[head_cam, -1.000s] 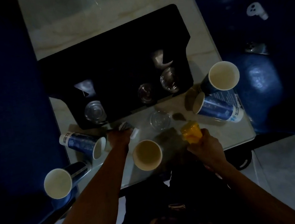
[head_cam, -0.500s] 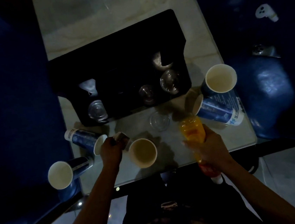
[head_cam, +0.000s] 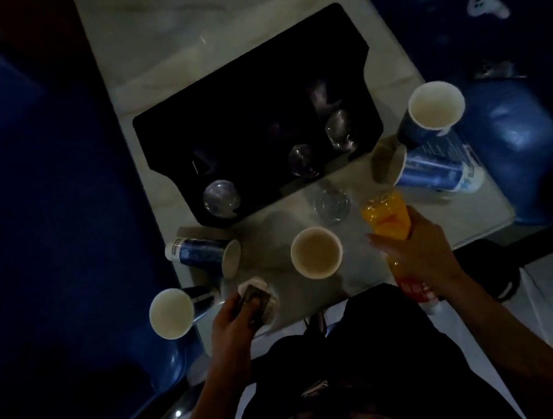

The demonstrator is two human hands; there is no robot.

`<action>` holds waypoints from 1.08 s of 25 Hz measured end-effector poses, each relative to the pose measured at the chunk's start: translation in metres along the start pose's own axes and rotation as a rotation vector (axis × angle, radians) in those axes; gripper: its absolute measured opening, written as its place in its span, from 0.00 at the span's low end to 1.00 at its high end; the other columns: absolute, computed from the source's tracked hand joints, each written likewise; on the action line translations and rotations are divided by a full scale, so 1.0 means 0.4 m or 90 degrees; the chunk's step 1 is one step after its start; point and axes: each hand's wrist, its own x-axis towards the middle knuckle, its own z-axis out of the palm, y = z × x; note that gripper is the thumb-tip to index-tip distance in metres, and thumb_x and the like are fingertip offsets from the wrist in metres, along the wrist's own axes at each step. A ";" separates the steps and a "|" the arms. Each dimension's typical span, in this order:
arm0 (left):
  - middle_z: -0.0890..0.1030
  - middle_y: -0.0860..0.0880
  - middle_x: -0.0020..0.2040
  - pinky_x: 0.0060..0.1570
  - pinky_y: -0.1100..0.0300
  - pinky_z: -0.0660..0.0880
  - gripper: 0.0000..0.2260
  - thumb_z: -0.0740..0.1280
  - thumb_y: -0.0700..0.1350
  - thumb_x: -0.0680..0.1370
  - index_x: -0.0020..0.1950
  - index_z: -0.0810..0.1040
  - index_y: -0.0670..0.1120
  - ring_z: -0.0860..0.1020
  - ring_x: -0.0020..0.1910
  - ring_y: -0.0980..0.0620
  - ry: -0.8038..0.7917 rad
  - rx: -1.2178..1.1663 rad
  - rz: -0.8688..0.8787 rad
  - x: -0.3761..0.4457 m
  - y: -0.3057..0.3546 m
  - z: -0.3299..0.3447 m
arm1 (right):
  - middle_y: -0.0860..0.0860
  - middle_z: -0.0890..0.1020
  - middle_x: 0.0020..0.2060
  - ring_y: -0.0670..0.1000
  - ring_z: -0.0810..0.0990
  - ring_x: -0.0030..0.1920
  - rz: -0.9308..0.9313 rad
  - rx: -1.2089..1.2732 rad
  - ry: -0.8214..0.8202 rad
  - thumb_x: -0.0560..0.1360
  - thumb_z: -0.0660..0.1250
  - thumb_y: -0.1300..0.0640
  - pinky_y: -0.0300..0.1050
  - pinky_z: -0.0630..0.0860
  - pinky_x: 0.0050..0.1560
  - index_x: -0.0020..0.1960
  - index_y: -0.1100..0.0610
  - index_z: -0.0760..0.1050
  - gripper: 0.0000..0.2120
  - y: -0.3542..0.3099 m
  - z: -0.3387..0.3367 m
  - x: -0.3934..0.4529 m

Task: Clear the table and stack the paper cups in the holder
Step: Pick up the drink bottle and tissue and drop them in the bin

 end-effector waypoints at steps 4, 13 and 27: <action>0.85 0.39 0.53 0.46 0.55 0.83 0.08 0.67 0.40 0.80 0.54 0.84 0.46 0.85 0.50 0.44 -0.136 0.055 -0.032 -0.006 -0.036 -0.051 | 0.43 0.82 0.40 0.46 0.82 0.40 0.012 -0.032 0.077 0.62 0.77 0.35 0.45 0.78 0.41 0.51 0.41 0.72 0.24 0.024 0.006 -0.137; 0.87 0.44 0.49 0.50 0.50 0.80 0.06 0.70 0.46 0.78 0.52 0.85 0.49 0.85 0.53 0.41 -0.407 0.331 -0.047 -0.034 -0.097 0.123 | 0.49 0.84 0.45 0.53 0.84 0.46 0.136 0.029 0.277 0.63 0.76 0.35 0.56 0.81 0.47 0.57 0.48 0.74 0.28 0.227 -0.111 -0.415; 0.82 0.38 0.47 0.48 0.46 0.76 0.07 0.65 0.34 0.79 0.51 0.81 0.43 0.81 0.43 0.42 -0.551 0.614 0.081 -0.364 -0.320 0.720 | 0.44 0.80 0.34 0.41 0.79 0.32 0.335 0.219 0.504 0.64 0.71 0.27 0.42 0.73 0.29 0.51 0.40 0.68 0.25 0.816 -0.214 -0.837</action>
